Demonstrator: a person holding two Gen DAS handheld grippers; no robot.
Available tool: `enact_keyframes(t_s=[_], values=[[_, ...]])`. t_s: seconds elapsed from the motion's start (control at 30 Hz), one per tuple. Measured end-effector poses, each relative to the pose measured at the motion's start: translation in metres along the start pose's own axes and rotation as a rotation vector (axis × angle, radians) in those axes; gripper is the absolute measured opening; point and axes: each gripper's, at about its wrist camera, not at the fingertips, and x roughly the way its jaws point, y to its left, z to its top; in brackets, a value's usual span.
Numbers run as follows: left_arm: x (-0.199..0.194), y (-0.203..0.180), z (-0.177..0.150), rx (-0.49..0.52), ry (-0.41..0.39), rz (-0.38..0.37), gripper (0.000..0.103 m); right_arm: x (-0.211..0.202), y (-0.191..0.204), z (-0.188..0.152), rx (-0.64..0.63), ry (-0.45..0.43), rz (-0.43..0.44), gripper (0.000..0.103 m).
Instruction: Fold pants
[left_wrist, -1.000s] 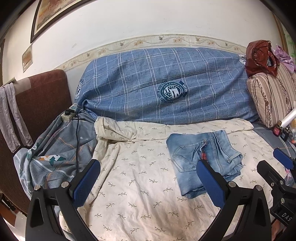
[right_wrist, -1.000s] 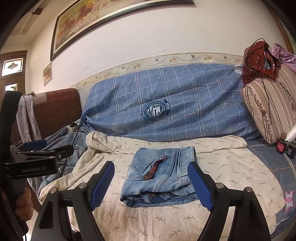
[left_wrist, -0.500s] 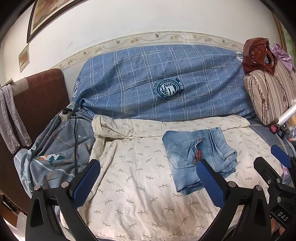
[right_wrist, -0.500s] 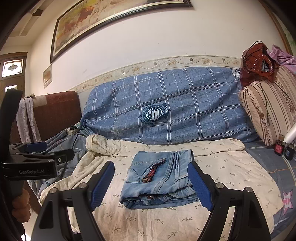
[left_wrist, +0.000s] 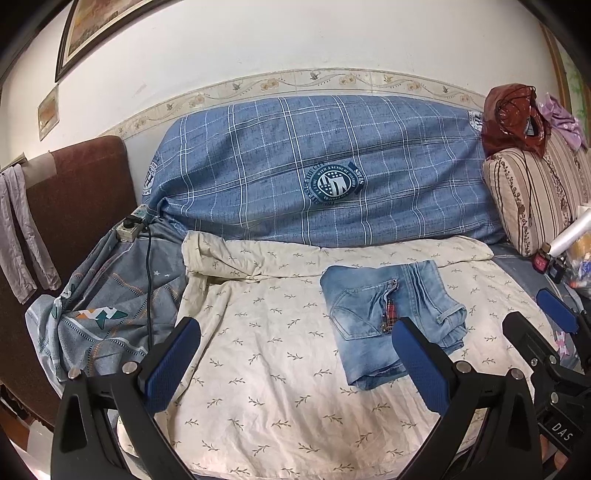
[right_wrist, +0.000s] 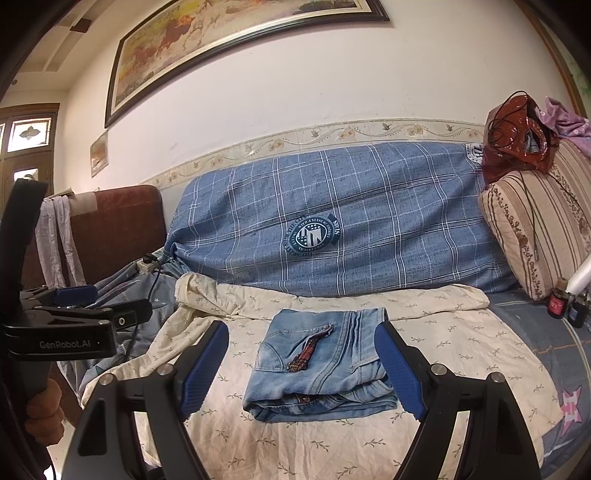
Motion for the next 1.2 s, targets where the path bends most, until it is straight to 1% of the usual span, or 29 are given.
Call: enact_keyframes(t_s=[0.33, 0.77, 1.2], values=[[-0.01, 0.005, 0.003, -0.007, -0.017, -0.001, 0.103, -0.006, 0.007, 0.006, -0.015, -0.016, 0.008, 0.084], [-0.019, 0.009, 0.006, -0.02, -0.029, -0.008, 0.103, -0.013, 0.009, 0.013, -0.012, -0.024, -0.024, 0.084], [-0.008, 0.007, 0.007, -0.019, 0.006, -0.017, 0.103, -0.007, 0.009, 0.01, -0.026, -0.009, -0.013, 0.084]])
